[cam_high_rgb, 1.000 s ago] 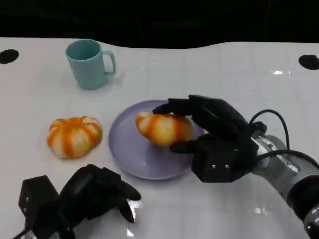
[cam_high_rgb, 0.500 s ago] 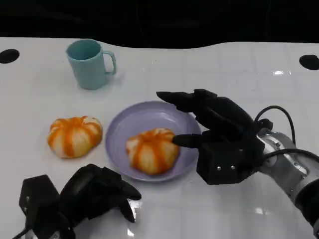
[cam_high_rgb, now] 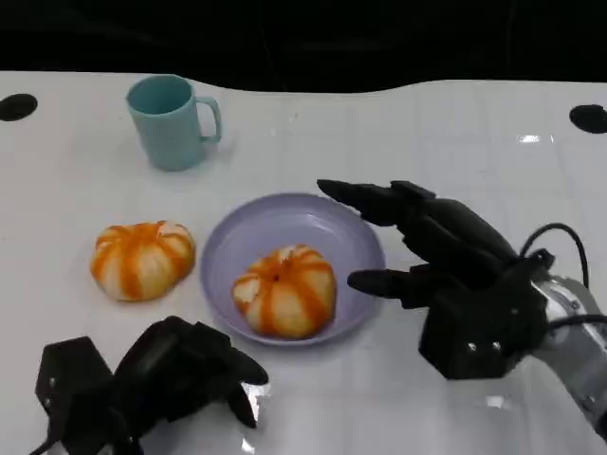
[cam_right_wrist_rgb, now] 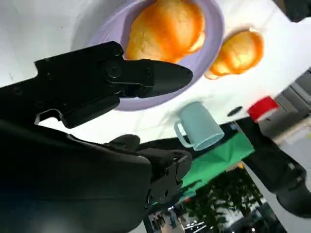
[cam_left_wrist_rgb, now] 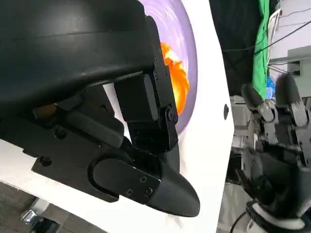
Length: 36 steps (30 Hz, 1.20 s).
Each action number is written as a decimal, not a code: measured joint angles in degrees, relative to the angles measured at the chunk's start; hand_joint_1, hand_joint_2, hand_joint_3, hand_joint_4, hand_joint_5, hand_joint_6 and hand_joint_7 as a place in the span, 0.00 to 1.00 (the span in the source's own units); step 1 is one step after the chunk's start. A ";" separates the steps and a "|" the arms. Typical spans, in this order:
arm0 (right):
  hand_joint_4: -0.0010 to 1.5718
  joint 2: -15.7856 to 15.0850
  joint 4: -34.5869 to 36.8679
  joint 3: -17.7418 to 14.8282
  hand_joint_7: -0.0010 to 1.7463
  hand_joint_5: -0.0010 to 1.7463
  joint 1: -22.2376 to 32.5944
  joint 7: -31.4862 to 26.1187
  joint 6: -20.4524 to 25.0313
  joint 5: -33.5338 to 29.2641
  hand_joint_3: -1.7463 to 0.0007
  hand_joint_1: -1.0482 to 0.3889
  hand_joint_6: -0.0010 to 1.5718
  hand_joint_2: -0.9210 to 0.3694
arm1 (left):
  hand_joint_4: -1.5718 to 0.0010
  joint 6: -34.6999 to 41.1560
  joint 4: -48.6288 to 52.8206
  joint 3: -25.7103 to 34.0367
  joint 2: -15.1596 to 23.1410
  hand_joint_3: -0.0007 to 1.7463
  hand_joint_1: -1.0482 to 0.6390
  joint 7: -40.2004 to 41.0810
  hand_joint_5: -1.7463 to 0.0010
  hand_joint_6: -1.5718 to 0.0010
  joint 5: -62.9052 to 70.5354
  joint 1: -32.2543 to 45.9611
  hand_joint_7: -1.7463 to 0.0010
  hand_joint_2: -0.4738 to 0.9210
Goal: Grasp the bread from the table and place it into the plate.
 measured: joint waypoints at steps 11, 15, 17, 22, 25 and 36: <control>0.24 -2.13 -11.11 -4.72 0.44 0.82 13.26 0.04 -4.06 5.93 0.77 0.28 0.29 0.00 | 0.15 -0.27 0.07 -0.02 -0.01 0.02 0.00 -0.03 0.53 0.00 0.04 0.01 0.96 1.00; 0.29 -2.52 -12.00 -6.34 0.61 0.89 17.03 0.21 -6.39 8.55 0.77 0.30 0.32 0.00 | 0.14 -0.37 0.04 -0.12 0.01 0.03 0.00 0.10 0.53 0.00 0.23 0.03 0.96 1.00; 0.31 -2.58 -12.20 -7.29 0.67 0.93 18.64 0.43 -7.55 10.38 0.76 0.31 0.33 0.00 | 0.14 -0.47 0.04 -0.27 0.01 0.03 0.00 0.35 0.53 0.00 0.33 0.04 0.96 1.00; 0.36 -3.30 -12.31 -8.06 0.78 0.94 21.58 1.85 -10.23 12.44 0.77 0.35 0.36 0.00 | 0.14 -1.40 0.07 -0.56 0.02 0.03 0.00 0.67 0.53 0.00 0.52 0.05 0.96 1.00; 0.38 -3.76 -12.31 -9.01 0.80 0.97 23.56 2.98 -12.25 14.49 0.77 0.37 0.37 0.00 | 0.14 -1.27 0.05 -0.58 0.06 0.03 0.00 0.75 0.53 0.00 0.55 0.04 0.96 1.00; 0.45 -3.89 -12.72 -11.46 0.95 1.00 28.27 4.67 -16.17 15.89 0.78 0.40 0.39 0.00 | 0.15 0.08 -0.05 -0.53 0.19 0.01 0.00 0.97 0.53 0.00 0.26 -0.02 0.95 1.00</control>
